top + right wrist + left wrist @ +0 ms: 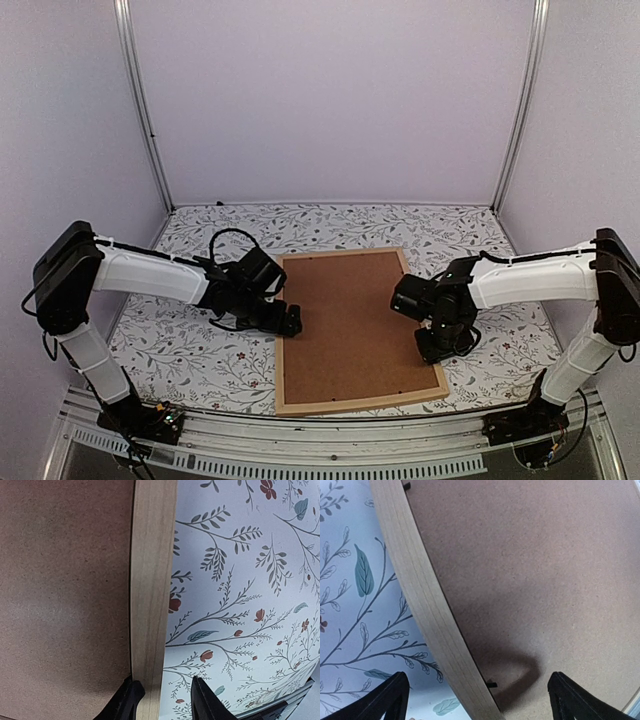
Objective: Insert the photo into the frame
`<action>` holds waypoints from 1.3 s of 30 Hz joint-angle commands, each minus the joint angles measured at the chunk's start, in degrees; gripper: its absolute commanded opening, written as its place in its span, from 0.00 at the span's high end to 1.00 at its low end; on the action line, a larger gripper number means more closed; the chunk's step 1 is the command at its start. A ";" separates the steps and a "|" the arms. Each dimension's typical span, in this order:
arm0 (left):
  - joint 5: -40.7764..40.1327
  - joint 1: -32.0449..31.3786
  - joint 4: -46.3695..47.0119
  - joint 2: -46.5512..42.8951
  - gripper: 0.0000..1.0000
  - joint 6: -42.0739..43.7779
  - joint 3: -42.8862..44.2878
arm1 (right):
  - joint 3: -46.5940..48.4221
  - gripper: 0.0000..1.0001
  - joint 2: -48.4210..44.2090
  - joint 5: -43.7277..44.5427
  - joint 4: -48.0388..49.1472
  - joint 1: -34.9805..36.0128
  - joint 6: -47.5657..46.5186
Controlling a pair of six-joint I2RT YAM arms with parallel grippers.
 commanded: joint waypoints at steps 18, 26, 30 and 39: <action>-0.36 -2.47 1.31 0.99 0.00 -1.23 -0.80 | 0.69 0.60 12.08 -1.76 5.24 3.41 0.17; -3.43 -2.47 -1.35 -0.11 0.00 -0.86 0.20 | 2.61 0.60 7.82 -1.00 5.60 2.92 -1.21; -5.11 -2.48 -1.96 -1.75 0.00 -0.81 0.53 | 2.73 0.60 1.26 -1.00 6.26 0.34 -2.29; -5.60 -2.39 -2.33 -3.40 0.00 -1.02 0.80 | -0.31 0.59 -9.89 -5.01 11.88 -9.22 -7.36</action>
